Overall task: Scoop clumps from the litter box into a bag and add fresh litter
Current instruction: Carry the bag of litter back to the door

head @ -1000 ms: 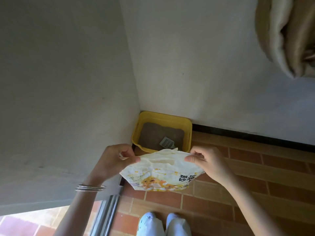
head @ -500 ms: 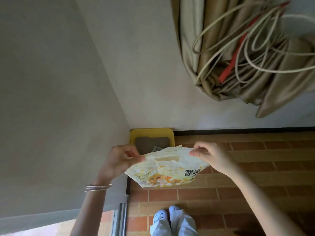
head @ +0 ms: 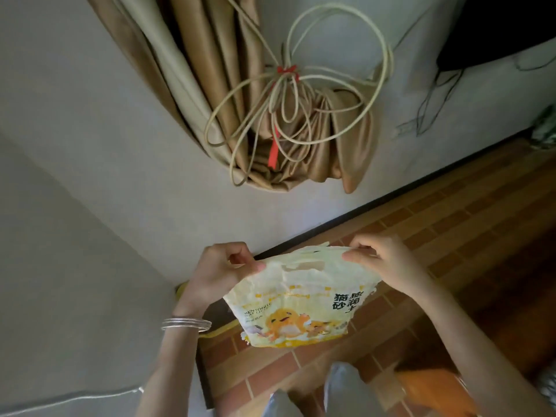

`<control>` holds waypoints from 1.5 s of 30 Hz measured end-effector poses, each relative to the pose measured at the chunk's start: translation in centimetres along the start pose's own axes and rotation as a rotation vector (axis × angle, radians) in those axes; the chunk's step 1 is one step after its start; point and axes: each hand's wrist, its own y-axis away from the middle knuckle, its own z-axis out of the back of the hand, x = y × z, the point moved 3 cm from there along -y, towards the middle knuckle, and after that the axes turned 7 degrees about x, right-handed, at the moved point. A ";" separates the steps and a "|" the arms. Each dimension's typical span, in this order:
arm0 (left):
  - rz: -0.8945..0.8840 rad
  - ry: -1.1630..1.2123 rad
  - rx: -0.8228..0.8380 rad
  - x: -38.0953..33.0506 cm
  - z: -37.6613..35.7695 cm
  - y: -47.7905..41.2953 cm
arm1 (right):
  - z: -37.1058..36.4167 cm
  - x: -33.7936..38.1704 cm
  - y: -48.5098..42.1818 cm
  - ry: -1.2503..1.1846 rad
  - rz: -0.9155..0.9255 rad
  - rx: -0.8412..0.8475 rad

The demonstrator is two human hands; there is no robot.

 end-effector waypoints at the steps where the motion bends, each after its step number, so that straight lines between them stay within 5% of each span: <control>1: -0.012 -0.003 0.023 -0.5 -0.6 -0.7 | 0.7 -0.4 0.6 0.004 -0.025 -0.014; 18: -0.218 -0.098 0.236 -12.7 -14.4 -16.6 | 16.2 -13.3 4.9 0.119 -0.303 -0.161; 37: -0.740 -0.339 0.159 -25.3 -25.5 -30.3 | 32.3 -23.7 4.4 0.474 -0.078 -0.352; 45: -0.746 -0.294 0.274 -29.3 -27.8 -39.4 | 37.4 -28.9 1.2 0.457 -0.158 -0.369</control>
